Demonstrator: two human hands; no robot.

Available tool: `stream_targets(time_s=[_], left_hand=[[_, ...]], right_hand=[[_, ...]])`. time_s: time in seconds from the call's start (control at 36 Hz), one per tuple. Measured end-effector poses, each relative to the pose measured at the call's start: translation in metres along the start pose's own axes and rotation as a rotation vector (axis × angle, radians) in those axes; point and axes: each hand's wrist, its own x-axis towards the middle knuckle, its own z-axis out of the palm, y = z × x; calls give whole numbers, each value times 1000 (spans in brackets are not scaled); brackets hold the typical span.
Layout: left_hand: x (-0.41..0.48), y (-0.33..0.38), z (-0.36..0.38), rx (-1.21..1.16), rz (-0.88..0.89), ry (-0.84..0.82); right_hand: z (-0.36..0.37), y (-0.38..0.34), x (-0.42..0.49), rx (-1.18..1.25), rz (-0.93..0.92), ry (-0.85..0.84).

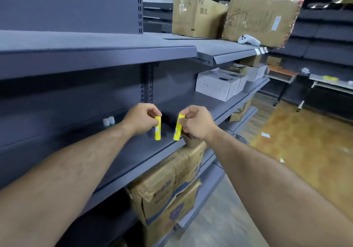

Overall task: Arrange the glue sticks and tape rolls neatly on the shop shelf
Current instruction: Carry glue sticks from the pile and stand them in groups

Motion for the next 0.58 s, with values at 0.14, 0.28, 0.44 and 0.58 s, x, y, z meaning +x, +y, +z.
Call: stream_targets(time_s=[0.14,0.28,0.44,0.58], left_hand=[[53,-19,-5,92,-34,75],[88,-37,-19,153,-21,126],[113,-58,-29,261,-72,150],[125,-70,-24,326,-96,161]], right_hand=[[14,10,66,18,-25,-51],[38,13,122,11,-31,-104],[69,14,173,-57,-98,-181],[91,12,198,-120,-218,-246]])
